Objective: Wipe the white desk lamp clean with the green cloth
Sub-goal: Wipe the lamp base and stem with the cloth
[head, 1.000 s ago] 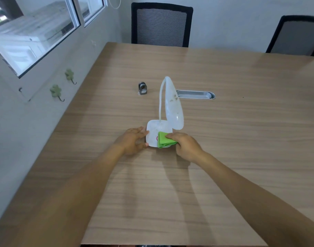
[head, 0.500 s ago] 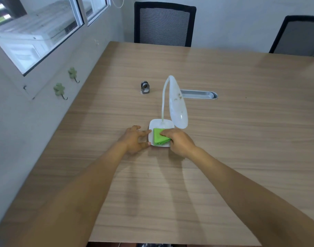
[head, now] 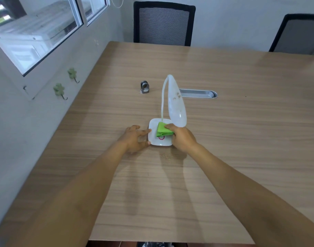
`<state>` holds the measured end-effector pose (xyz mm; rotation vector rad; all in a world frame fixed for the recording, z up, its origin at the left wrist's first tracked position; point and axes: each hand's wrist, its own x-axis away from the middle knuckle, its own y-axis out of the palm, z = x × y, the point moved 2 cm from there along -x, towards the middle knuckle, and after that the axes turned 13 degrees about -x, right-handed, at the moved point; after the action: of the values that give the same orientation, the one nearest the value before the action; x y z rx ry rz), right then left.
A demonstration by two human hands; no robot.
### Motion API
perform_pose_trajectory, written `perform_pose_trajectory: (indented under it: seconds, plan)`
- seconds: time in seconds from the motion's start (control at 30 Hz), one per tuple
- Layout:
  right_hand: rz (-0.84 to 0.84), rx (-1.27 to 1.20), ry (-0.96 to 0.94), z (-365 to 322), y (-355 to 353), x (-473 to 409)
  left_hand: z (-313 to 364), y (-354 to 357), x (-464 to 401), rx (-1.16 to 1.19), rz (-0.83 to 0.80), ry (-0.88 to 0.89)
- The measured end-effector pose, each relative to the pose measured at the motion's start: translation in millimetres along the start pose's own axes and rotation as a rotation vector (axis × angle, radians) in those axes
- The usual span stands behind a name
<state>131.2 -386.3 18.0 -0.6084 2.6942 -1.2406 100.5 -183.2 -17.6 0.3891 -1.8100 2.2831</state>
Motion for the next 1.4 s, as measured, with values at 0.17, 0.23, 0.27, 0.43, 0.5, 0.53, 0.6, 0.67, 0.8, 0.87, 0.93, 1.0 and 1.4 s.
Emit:
perform_pose_trajectory:
  seconds: [0.17,0.23,0.27,0.43,0.5,0.53,0.6,0.67,0.8,0.87,0.93,1.0,1.4]
  plan:
    - [-0.073,0.069,-0.138,6.9,17.9,36.5,-0.2,-0.6,-0.9,-0.024,-0.007,-0.003]
    - [-0.113,0.096,-0.192,11.1,19.5,54.5,0.0,-0.9,-1.2,-0.027,-0.006,-0.002]
    - [-0.108,0.089,-0.203,12.4,17.8,59.1,0.2,-1.2,-1.2,-0.029,-0.006,0.0]
    - [0.112,0.026,-0.109,8.9,-7.0,27.2,0.5,-2.1,-0.1,-0.013,-0.013,-0.003]
    - [0.129,0.02,-0.036,7.6,-11.6,10.8,0.7,-1.8,0.2,-0.012,-0.014,-0.004]
    - [0.111,0.016,-0.006,7.3,-10.9,6.2,0.9,-1.8,0.2,-0.012,-0.013,-0.005]
    - [0.039,0.023,0.023,6.8,-4.4,5.9,0.9,-2.0,0.1,-0.013,-0.013,-0.005]
    - [-0.017,0.052,-0.007,7.3,5.9,16.4,0.2,-2.5,-0.4,-0.011,-0.015,-0.002]
    - [-0.088,0.197,-0.103,4.7,10.5,39.7,-0.3,-4.5,-1.1,0.004,0.001,-0.002]
    - [-0.057,0.25,-0.137,-4.0,1.4,37.8,-1.0,-5.1,-1.0,0.022,0.008,0.002]
    - [0.023,0.229,-0.138,-15.4,-6.9,24.4,-2.8,-4.7,-1.0,0.045,0.008,-0.002]
    - [0.027,0.065,-0.026,-20.9,-5.1,3.6,-4.3,-2.9,-1.6,0.047,0.005,-0.008]
    - [-0.151,0.375,-0.195,-5.3,29.9,33.8,-9.4,2.0,-7.8,0.032,0.023,0.018]
